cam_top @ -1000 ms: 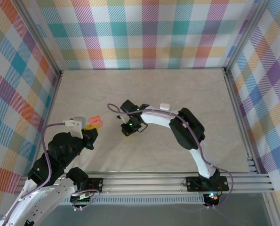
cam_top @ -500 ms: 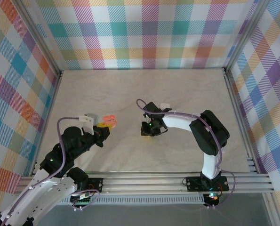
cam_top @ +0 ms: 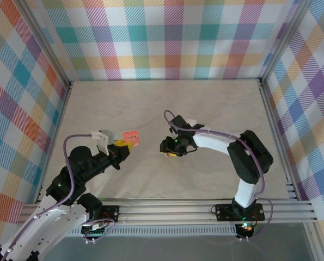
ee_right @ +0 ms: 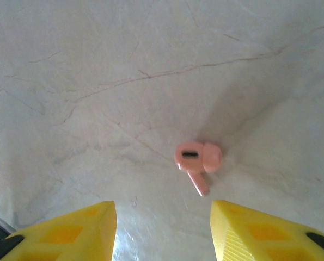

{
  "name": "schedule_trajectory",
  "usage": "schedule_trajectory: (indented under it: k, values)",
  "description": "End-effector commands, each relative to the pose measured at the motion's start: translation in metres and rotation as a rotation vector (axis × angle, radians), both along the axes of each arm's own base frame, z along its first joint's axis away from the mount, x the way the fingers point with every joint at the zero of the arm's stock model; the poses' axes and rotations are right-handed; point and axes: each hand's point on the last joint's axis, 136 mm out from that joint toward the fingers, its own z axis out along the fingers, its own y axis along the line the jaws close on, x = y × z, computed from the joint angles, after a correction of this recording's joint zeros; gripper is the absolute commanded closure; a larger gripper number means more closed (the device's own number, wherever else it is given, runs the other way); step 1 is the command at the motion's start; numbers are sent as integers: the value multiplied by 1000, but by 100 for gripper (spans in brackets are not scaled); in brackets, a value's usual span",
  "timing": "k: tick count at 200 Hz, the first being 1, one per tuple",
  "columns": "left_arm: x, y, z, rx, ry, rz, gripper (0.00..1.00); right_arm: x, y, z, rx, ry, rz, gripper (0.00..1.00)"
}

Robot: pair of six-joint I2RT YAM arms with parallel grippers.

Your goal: Insert the wireless bluetooth earbuds into the charging case

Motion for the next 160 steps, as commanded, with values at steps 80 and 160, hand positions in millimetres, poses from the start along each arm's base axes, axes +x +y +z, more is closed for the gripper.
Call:
schedule_trajectory:
  k: [80, 160]
  values:
    - [6, -31, -11, -72, -11, -115, 100, 14, -9, 13, -154, -24, 119, 49]
    - [-23, -51, -20, -51, -160, -340, 100, 16, -7, -8, -190, 27, 117, 46]
